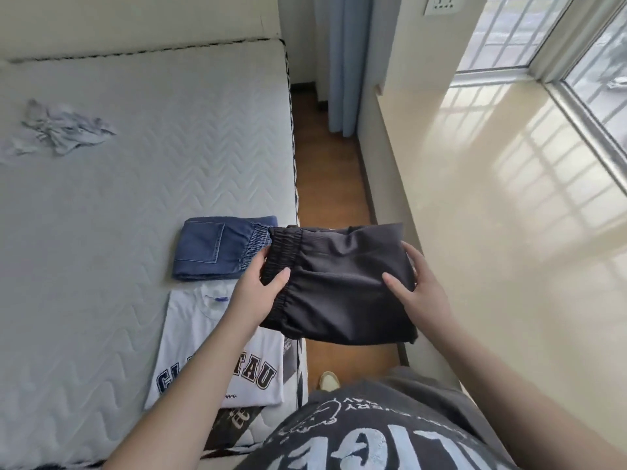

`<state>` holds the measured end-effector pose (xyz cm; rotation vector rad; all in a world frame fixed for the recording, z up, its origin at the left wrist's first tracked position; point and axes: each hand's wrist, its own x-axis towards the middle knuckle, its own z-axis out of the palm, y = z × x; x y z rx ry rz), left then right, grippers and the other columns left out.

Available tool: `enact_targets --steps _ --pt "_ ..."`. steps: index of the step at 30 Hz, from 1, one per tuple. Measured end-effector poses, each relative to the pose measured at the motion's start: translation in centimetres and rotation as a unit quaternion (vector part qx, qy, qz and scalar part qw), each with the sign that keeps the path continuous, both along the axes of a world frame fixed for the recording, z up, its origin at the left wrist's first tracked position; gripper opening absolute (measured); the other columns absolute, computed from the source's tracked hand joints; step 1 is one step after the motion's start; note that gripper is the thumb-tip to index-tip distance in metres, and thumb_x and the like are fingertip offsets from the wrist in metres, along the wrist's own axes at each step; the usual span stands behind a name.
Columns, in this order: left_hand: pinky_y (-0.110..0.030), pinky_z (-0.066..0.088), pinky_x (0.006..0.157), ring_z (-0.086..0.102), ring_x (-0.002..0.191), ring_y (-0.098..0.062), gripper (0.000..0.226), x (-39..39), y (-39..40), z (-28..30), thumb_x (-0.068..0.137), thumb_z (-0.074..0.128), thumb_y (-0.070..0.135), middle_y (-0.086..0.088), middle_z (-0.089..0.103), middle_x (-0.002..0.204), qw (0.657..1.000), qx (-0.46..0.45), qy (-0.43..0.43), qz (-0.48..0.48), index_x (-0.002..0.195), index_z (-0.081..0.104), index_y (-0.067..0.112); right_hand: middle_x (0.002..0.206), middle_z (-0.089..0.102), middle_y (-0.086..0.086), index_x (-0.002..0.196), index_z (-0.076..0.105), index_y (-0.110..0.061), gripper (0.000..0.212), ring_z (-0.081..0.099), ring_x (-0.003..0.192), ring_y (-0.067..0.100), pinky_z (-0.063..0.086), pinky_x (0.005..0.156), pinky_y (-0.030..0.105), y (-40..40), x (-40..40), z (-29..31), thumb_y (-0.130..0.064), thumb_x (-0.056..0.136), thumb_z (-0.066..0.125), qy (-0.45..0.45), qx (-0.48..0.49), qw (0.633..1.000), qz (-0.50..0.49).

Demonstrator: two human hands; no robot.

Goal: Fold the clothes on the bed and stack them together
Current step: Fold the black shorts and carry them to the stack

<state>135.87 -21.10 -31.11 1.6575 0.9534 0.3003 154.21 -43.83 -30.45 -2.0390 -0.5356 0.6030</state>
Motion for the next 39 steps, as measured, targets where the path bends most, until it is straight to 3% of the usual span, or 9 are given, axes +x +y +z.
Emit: enact_targets --steps 8,11,14,18,22,25,29,34,39 --pt "-0.034 0.043 0.107 0.059 0.112 0.006 0.049 2.6 5.8 -1.4 0.091 0.069 0.029 0.023 0.066 0.120 0.997 -0.023 0.005 0.072 0.136 0.050 0.037 0.125 0.058 -0.017 0.139 0.034 -0.048 0.065 0.059 0.110 0.005 0.051 0.096 0.031 8.4 6.1 -1.1 -0.039 0.086 0.072 0.075 0.005 0.996 0.057" --pt "-0.039 0.043 0.109 0.060 0.116 -0.001 0.052 3.5 7.5 -1.5 0.091 0.069 0.025 0.019 0.066 0.123 0.994 -0.058 0.005 0.092 0.138 0.049 0.034 0.113 0.055 -0.035 0.138 0.036 -0.045 0.064 0.058 0.102 -0.007 0.049 0.088 0.020 11.3 8.2 -1.9 -0.038 0.086 0.073 0.094 0.012 0.992 0.079" --pt "-0.044 0.042 0.110 0.061 0.117 -0.006 0.052 4.8 9.3 -1.5 0.091 0.068 0.021 0.014 0.067 0.123 0.990 -0.057 0.002 0.128 0.138 0.050 0.031 0.105 0.061 -0.038 0.134 0.039 -0.048 0.057 0.060 0.096 -0.015 0.046 0.074 0.005 14.6 10.6 -2.5 -0.040 0.087 0.071 0.123 0.015 0.986 0.108" --pt "-0.037 0.041 0.110 0.058 0.119 0.000 0.053 5.2 11.9 -1.5 0.086 0.066 0.032 0.022 0.064 0.126 0.987 -0.052 0.029 0.148 0.136 0.048 0.039 0.113 0.066 -0.016 0.134 0.039 -0.051 0.047 0.065 0.096 -0.006 0.050 0.081 0.017 18.8 12.8 -3.6 -0.045 0.093 0.061 0.195 0.010 0.971 0.137" --pt "-0.027 0.040 0.104 0.055 0.118 0.007 0.052 4.2 14.2 -2.0 0.092 0.063 0.026 0.034 0.060 0.123 0.983 -0.032 0.068 0.167 0.121 0.046 0.064 0.107 0.061 -0.023 0.136 0.037 -0.044 0.047 0.063 0.088 -0.012 0.046 0.071 0.009 22.5 12.8 -5.2 -0.040 0.095 0.059 0.215 -0.017 0.962 0.166" --pt "-0.015 0.039 0.100 0.053 0.116 0.013 0.053 2.4 16.2 -2.9 0.094 0.063 0.024 0.041 0.056 0.119 0.982 -0.004 0.101 0.162 0.134 0.042 0.052 0.104 0.059 -0.019 0.140 0.035 -0.037 0.053 0.060 0.088 -0.005 0.048 0.070 0.010 25.4 11.6 -6.6 -0.039 0.094 0.062 0.240 -0.044 0.954 0.175" --pt "0.005 0.034 0.083 0.053 0.104 0.021 0.054 0.0 19.5 -4.0 0.096 0.061 0.022 0.028 0.057 0.122 0.977 0.011 0.123 0.172 0.145 0.041 0.030 0.119 0.062 -0.006 0.144 0.039 -0.025 0.059 0.062 0.097 0.002 0.054 0.092 0.033 29.2 9.6 -8.3 -0.036 0.093 0.065 0.264 -0.076 0.943 0.189" --pt "-0.001 0.033 0.086 0.051 0.115 0.002 0.055 -2.1 24.7 -6.3 0.097 0.060 0.021 0.018 0.054 0.129 0.977 0.009 0.129 0.167 0.147 0.038 0.027 0.112 0.068 -0.011 0.131 0.052 -0.025 0.045 0.070 0.088 0.002 0.057 0.069 0.021 33.5 7.7 -11.0 -0.033 0.090 0.069 0.303 -0.091 0.933 0.170" --pt "0.003 0.033 0.085 0.052 0.107 0.019 0.054 -3.4 29.3 -10.4 0.095 0.061 0.021 0.038 0.052 0.119 0.977 -0.007 0.139 0.160 0.143 0.041 0.035 0.101 0.074 -0.006 0.117 0.056 -0.029 0.030 0.073 0.090 0.012 0.059 0.069 0.028 36.8 6.1 -14.8 -0.023 0.091 0.069 0.348 -0.109 0.921 0.138"
